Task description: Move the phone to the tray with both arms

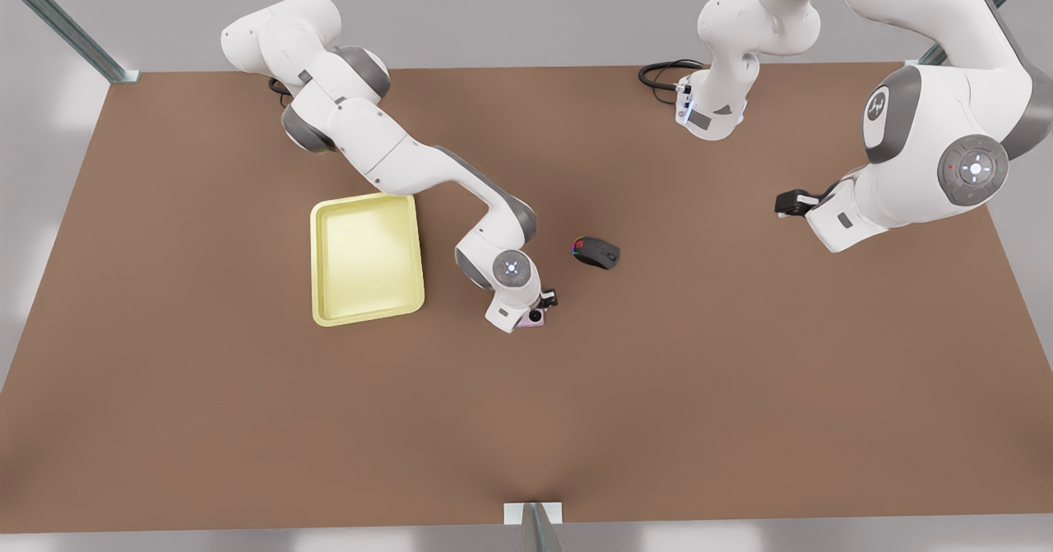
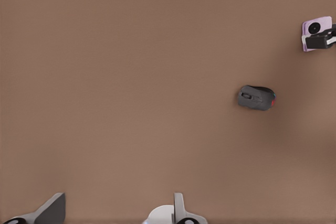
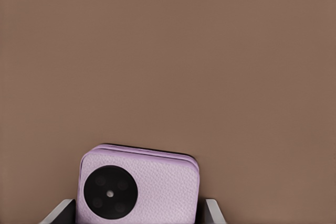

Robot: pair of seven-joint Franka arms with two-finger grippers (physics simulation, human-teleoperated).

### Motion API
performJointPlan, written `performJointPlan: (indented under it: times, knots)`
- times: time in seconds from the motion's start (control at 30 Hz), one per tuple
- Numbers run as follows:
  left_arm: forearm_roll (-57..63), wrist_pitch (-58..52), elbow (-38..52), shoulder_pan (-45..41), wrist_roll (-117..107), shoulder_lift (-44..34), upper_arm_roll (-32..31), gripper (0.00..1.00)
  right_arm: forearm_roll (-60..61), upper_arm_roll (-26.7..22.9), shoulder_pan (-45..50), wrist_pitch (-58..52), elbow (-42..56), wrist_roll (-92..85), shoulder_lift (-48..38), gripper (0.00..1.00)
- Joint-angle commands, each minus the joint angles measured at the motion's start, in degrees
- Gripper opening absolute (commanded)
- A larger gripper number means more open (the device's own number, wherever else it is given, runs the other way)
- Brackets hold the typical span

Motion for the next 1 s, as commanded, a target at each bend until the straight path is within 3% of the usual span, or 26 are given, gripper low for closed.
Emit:
performJointPlan:
  times: [0.0,0.13,0.3,0.37,0.5,0.53,0.6,0.7,0.83,0.9,0.97]
  knots:
    - [0.02,-0.08,0.01,-0.03,0.13,-0.06,0.01,1.00,-0.83,0.03,0.01,0.86,-0.32,0.95,-0.04,0.92]
    - [0.02,0.01,0.01,0.05,0.21,0.20,0.01,1.00,-0.75,0.03,0.01,0.77,-0.15,0.95,-0.22,0.81]
    - [0.02,0.10,0.01,0.05,0.21,0.38,0.09,1.00,-0.75,-0.23,-1.13,-1.16,0.38,1.04,-4.87,0.80]
    - [0.02,0.01,0.01,0.05,0.21,0.38,0.09,1.00,-0.57,0.03,-5.61,-7.23,-1.81,0.60,-9.35,0.80]
    - [0.73,-0.08,-0.08,0.05,0.21,0.64,0.09,1.00,-0.04,0.20,-16.77,-4.15,-25.98,-6.16,-27.10,0.80]
    - [0.73,-0.17,-0.08,0.05,0.21,0.64,0.09,1.00,-0.04,1.26,-19.76,-2.66,-31.96,-9.50,-31.23,0.80]
    - [0.73,-0.17,-0.17,0.05,0.21,0.64,0.01,1.00,-0.04,8.20,-29.95,-1.78,-42.15,-15.04,-38.27,0.80]
    - [0.73,-0.08,-0.52,0.05,0.21,0.64,0.09,1.00,1.18,9.87,-35.06,3.85,-56.04,-19.79,-46.88,0.80]
    - [0.82,-0.08,-0.43,0.05,0.21,0.56,0.09,1.00,1.63,9.87,-36.11,4.99,-59.82,-22.16,-47.33,0.82]
    - [0.90,0.10,-0.43,0.05,0.13,0.56,0.09,1.00,1.63,9.87,-36.11,4.99,-59.91,-22.16,-44.51,1.00]
    - [0.90,0.19,-0.43,0.05,0.13,0.64,0.09,1.00,1.63,9.87,-35.94,5.08,-60.09,-22.07,-41.61,1.00]
